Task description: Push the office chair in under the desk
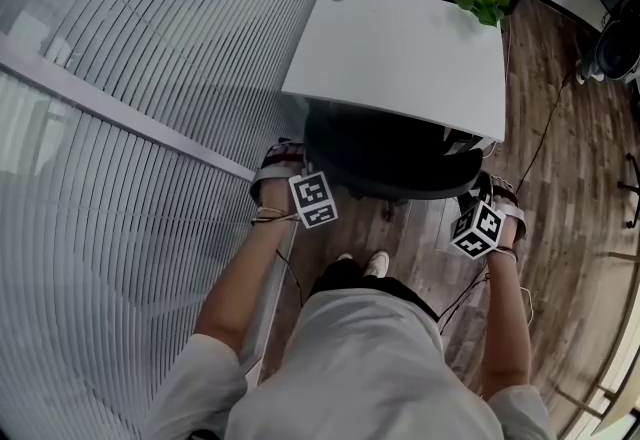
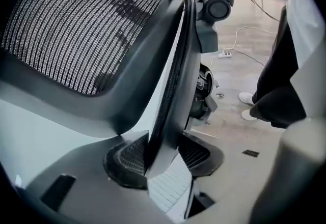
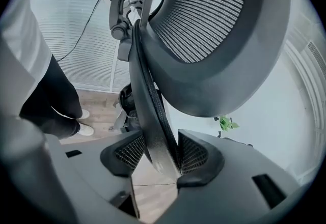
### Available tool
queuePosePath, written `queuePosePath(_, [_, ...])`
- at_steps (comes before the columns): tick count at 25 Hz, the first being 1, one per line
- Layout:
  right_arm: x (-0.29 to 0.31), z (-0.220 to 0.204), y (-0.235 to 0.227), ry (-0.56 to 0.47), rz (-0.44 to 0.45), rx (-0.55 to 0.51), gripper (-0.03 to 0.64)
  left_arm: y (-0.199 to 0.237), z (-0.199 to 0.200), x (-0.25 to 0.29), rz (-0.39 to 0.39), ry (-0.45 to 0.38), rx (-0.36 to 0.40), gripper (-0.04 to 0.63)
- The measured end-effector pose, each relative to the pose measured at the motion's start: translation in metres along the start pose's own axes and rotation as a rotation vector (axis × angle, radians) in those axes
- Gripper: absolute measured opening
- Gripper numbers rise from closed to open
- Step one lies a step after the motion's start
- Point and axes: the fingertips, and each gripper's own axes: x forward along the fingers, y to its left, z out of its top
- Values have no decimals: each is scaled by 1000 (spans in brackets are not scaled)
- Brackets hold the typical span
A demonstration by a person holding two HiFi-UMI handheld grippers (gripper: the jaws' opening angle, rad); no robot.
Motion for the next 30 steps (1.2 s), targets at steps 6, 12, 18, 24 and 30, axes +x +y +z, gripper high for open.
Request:
queuePosePath(6, [9, 3, -10, 2, -2, 9, 216, 13, 1, 11, 2, -6, 9, 196])
queuePosePath(12, [20, 7, -20, 23, 4, 27, 216, 26, 2, 23, -3, -19, 21, 195])
queuePosePath(18, [30, 11, -33, 34, -9, 42, 218, 41, 3, 37, 3, -39, 32, 196])
queuePosePath(24, [41, 15, -43, 49, -9, 54, 218, 55, 4, 50, 6, -49, 50, 195])
queuePosePath(30, [49, 18, -57, 58, -11, 61, 218, 71, 8, 59, 15, -63, 57, 195])
